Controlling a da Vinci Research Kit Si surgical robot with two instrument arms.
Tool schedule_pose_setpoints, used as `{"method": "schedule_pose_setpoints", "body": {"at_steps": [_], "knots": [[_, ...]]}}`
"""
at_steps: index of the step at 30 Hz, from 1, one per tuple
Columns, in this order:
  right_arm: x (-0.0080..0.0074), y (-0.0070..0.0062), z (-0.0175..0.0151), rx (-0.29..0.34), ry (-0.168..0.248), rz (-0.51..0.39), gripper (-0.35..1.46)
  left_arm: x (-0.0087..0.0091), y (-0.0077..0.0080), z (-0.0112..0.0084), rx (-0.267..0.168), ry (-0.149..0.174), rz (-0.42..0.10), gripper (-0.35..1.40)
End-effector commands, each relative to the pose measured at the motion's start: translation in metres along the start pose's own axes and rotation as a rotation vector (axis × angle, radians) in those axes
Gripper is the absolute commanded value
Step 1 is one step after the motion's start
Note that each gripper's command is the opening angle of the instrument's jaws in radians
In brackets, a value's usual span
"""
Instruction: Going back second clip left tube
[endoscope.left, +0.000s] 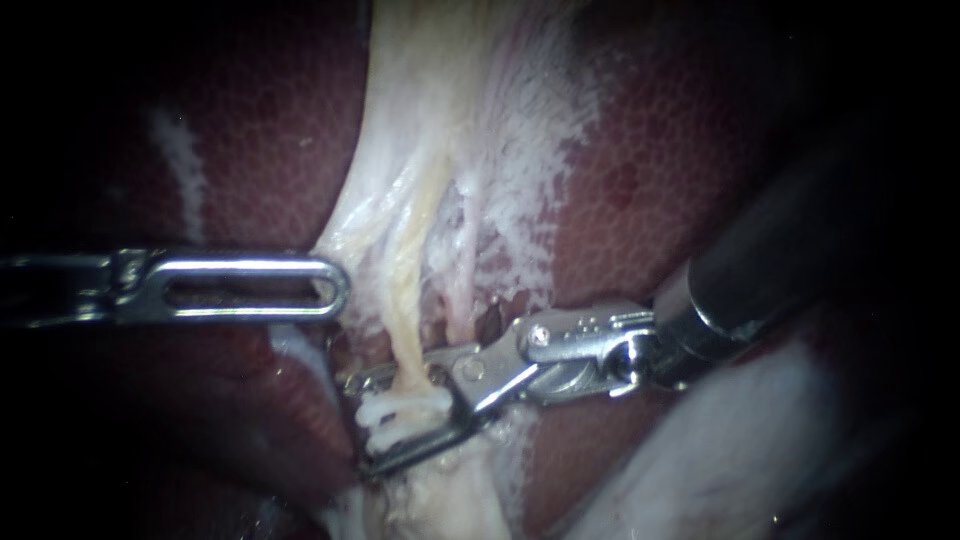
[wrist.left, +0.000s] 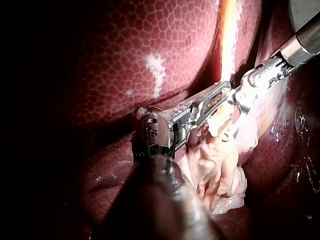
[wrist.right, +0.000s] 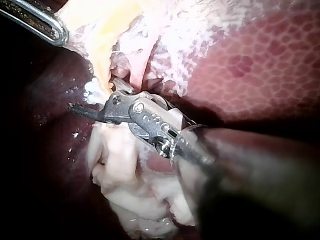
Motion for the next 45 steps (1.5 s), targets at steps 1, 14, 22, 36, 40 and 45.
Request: {"method": "schedule_pose_setpoints", "body": {"at_steps": [1, 14, 22, 36, 40, 45], "knots": [[0.0, 0.0, 0.0, 0.0, 0.0, -0.009, 0.6, 0.0, 0.0, 0.0, 0.0, 0.0, 0.0, -0.35], [0.0009, -0.0007, -0.0029, -0.006, 0.016, 0.012, 0.6, 0.0001, 0.0, 0.0, -0.001, 0.0, 0.001, -0.35], [0.0014, -0.0012, -0.0069, -0.026, 0.019, 0.023, 0.6, 0.0003, 0.0, 0.0001, -0.001, -0.001, 0.002, -0.35], [0.0012, -0.003, -0.0156, -0.069, 0.02, 0.066, 0.6, 0.0004, 0.0001, 0.0001, -0.001, -0.001, 0.003, -0.35], [0.0025, -0.003, -0.0186, -0.095, 0.018, 0.047, 0.6, 0.0004, 0.0001, 0.0001, -0.001, -0.001, 0.003, -0.35], [0.0038, -0.0033, -0.0215, -0.122, 0.02, 0.033, 0.6, 0.0004, 0.0001, 0.0002, -0.002, -0.001, 0.003, -0.35]]}}
